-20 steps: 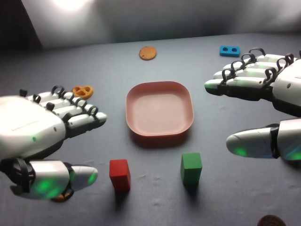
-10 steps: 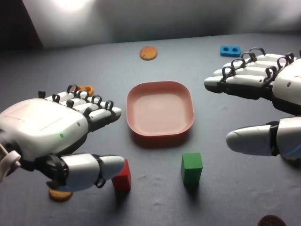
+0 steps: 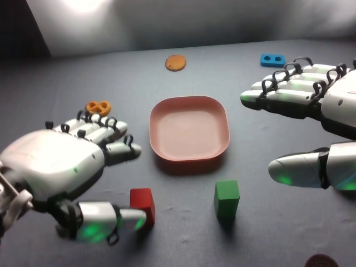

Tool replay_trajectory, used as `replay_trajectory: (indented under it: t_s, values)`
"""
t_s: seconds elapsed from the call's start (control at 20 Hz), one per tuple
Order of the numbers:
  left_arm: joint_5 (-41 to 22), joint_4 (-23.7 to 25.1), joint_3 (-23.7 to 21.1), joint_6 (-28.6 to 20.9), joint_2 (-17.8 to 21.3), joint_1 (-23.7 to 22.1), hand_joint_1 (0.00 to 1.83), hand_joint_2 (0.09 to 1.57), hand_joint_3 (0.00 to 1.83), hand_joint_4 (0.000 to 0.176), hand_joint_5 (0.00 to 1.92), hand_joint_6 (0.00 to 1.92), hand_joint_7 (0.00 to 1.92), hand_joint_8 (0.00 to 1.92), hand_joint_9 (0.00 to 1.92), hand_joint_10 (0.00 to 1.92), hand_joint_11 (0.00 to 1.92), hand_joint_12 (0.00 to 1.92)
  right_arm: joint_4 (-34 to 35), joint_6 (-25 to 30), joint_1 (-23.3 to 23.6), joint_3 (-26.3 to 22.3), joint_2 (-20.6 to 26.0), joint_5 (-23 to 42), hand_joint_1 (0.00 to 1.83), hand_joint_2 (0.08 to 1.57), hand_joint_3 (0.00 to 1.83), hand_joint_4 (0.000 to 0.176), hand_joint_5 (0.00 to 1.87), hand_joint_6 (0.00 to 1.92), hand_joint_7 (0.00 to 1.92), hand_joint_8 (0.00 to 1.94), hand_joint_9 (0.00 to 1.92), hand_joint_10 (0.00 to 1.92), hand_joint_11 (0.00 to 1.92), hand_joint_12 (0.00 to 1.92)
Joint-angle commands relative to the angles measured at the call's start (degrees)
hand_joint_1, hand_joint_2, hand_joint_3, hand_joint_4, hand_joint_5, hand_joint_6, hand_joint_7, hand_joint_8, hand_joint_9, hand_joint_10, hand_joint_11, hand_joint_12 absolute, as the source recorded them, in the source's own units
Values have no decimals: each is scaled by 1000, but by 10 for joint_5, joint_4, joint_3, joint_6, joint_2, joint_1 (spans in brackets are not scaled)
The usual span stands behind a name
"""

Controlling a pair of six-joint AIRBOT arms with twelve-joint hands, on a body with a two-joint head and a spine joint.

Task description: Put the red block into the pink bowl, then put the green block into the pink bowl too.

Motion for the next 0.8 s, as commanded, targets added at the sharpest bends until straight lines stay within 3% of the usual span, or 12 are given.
replay_trajectory:
  t_s: [0.0, 0.15, 0.25, 0.3, 0.4, 0.5, 0.75]
  values:
    - [-60, 23, 1, -5, 1, 1, 400, 1067, 0, 100, 463, 26, 44, 0, 0, 0, 0, 0, 4, 1, 6, -4, 6, 66, 59, 1190, 0, 0, 96, 1, 84, 0, 62, 1, 0, 270]
    - [-65, 25, 4, -7, -9, 8, 495, 1046, 0, 101, 517, 31, 32, 4, 0, 0, 0, 0, 4, 1, 7, -5, 6, 66, 98, 1181, 0, 0, 106, 5, 97, 2, 85, 4, 0, 363]
    - [-65, 26, 9, -11, -20, 11, 532, 1037, 0, 100, 523, 27, 29, 1, 0, 0, 0, 0, 4, 1, 7, -5, 6, 66, 87, 1187, 0, 0, 97, 2, 81, 2, 64, 2, 0, 299]
    - [-67, 25, 10, -11, -25, 11, 577, 1035, 0, 89, 526, 25, 18, 0, 0, 0, 0, 0, 4, 1, 7, -5, 6, 66, 100, 1177, 0, 0, 133, 4, 116, 3, 103, 6, 0, 410]
    - [-76, 23, 13, -12, -36, 11, 728, 1008, 0, 55, 558, 30, 2, 1, 0, 0, 0, 0, 4, 1, 7, -5, 6, 66, 83, 1177, 0, 0, 134, 1, 116, 0, 96, 0, 0, 440]
    - [-82, 21, 16, -12, -44, 11, 794, 992, 0, 48, 568, 25, 5, 1, 0, 0, 0, 0, 4, 1, 7, -5, 6, 67, 83, 1185, 1, 0, 78, 0, 72, 0, 57, 0, 0, 300]
    - [-89, 16, 26, -12, -63, 11, 844, 1017, 0, 34, 603, 30, 0, 0, 0, 0, 0, 0, 4, 1, 7, -5, 7, 71, 82, 1186, 1, 0, 92, 2, 89, 1, 80, 3, 0, 369]
